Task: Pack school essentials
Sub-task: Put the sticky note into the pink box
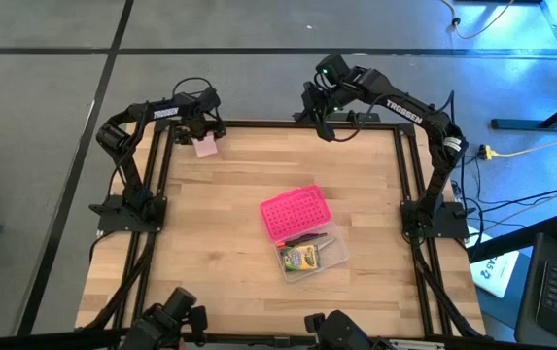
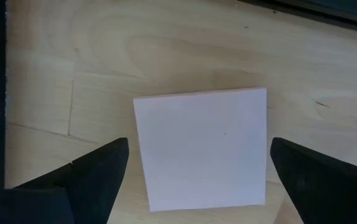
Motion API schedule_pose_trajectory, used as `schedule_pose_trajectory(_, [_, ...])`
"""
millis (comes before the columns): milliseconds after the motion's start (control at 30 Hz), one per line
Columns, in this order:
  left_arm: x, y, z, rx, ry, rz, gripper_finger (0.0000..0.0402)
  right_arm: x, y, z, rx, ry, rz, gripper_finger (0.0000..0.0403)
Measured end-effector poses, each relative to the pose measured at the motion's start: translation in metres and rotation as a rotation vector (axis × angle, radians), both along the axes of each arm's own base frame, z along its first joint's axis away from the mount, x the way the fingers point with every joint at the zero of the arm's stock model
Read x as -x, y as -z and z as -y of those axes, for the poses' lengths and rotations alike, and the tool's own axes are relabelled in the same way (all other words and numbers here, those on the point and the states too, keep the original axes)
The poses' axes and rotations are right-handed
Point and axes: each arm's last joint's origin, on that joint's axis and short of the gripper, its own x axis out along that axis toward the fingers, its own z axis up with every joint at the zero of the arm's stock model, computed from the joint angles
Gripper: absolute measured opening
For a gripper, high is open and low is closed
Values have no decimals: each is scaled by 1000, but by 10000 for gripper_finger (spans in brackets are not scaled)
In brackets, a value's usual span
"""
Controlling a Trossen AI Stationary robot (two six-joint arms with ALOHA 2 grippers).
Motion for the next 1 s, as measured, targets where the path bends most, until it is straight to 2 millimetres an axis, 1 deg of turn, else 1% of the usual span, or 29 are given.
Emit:
schedule_pose_trajectory(300, [-3, 0, 2, -2, 10, -2, 385, 0, 0, 0, 0, 0, 0, 16])
schedule_pose_trajectory(467, [-2, 0, 1, -8, -16, -8, 385, 0, 0, 0, 0, 0, 0, 16])
schedule_pose_trajectory(1000, [-2, 0, 1, -17, -16, -23, 385, 0, 0, 0, 0, 0, 0, 16])
